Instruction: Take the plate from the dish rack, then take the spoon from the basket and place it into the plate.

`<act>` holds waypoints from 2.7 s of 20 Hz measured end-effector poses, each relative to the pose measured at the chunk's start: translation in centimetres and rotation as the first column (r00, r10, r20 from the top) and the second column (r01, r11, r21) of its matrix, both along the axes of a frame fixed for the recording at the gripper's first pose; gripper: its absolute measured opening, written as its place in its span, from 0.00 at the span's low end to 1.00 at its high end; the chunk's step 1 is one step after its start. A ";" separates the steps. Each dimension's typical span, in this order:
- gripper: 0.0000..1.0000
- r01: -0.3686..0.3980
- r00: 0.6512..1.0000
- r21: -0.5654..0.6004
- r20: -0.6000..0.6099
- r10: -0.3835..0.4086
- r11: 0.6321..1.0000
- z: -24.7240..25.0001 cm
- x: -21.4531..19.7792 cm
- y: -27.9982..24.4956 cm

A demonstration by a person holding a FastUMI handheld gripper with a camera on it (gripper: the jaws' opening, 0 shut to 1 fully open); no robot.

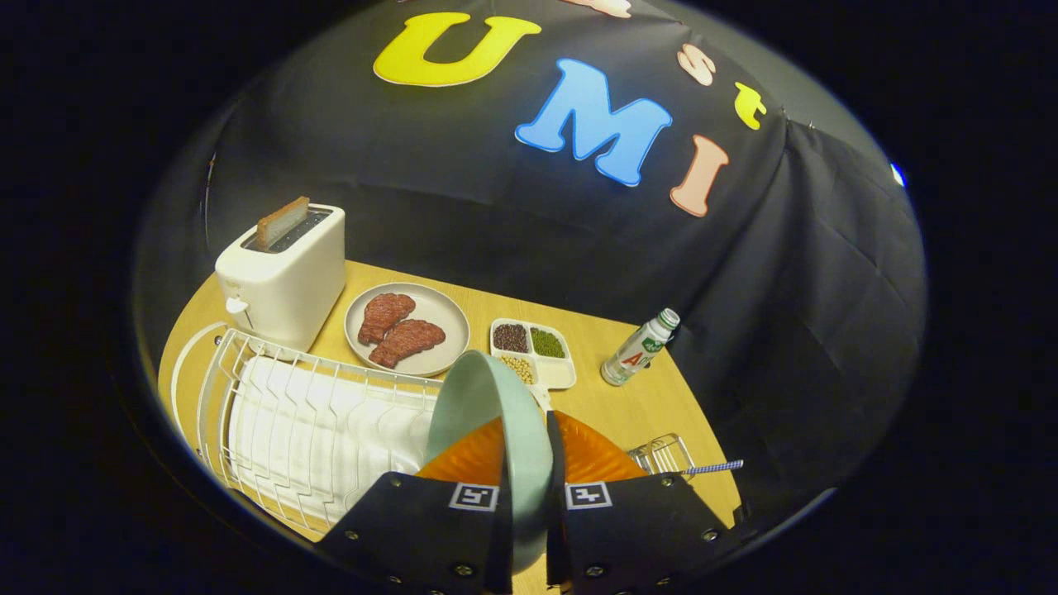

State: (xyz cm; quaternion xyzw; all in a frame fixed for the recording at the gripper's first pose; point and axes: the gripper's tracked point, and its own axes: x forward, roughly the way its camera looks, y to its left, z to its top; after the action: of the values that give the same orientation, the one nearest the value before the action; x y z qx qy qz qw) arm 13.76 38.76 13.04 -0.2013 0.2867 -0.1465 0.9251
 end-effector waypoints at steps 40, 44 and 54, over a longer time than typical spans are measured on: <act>0.15 -0.125 0.990 0.516 0.012 0.138 0.848 -10.7 -21.5 -2.9; 0.18 -0.132 0.989 0.634 0.030 0.147 0.762 -12.4 -21.2 -3.2; 0.35 -0.034 0.989 0.663 -0.086 0.121 0.748 -19.1 -22.3 -6.1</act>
State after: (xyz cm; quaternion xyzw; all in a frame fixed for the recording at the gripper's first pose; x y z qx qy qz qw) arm -8.58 32.62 -6.06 0.1175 0.3677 0.0153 0.9224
